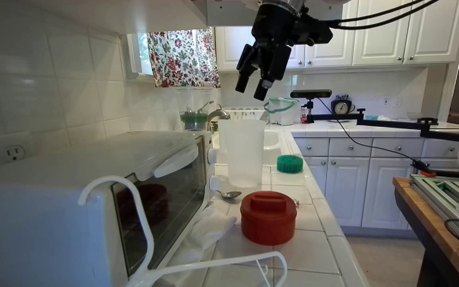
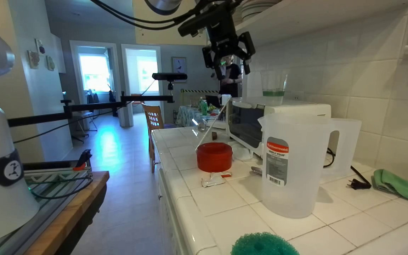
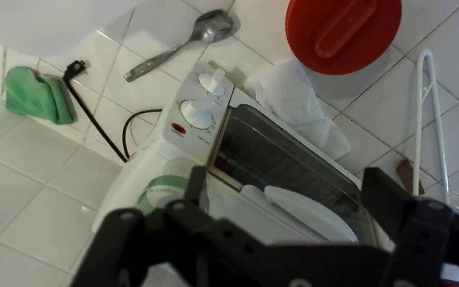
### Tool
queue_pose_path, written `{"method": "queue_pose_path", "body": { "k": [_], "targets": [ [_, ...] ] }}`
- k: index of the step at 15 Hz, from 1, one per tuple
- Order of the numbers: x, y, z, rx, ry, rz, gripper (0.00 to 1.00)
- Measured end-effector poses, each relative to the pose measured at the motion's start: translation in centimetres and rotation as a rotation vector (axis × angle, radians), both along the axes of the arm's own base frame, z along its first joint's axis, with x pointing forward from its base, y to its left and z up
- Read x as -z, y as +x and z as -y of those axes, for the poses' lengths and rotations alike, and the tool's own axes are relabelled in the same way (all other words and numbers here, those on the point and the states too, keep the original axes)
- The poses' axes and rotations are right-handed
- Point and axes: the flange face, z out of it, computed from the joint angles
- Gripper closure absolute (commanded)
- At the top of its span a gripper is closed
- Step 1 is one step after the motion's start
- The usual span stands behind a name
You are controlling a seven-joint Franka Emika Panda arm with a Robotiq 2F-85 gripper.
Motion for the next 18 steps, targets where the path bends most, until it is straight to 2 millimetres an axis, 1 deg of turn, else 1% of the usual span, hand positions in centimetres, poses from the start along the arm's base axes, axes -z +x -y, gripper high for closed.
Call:
{"method": "queue_pose_path", "body": {
  "k": [3, 6, 12, 18],
  "targets": [
    [-0.1, 0.2, 0.0, -0.085, -0.034, 0.03, 0.0],
    [0.1, 0.9, -0.1, -0.156, -0.057, 0.092, 0.0],
    [1.2, 2.2, -0.6, -0.244, -0.083, 0.195, 0.0],
    [0.2, 2.2, -1.6, -0.33, -0.111, 0.275, 0.0]
  ]
}}
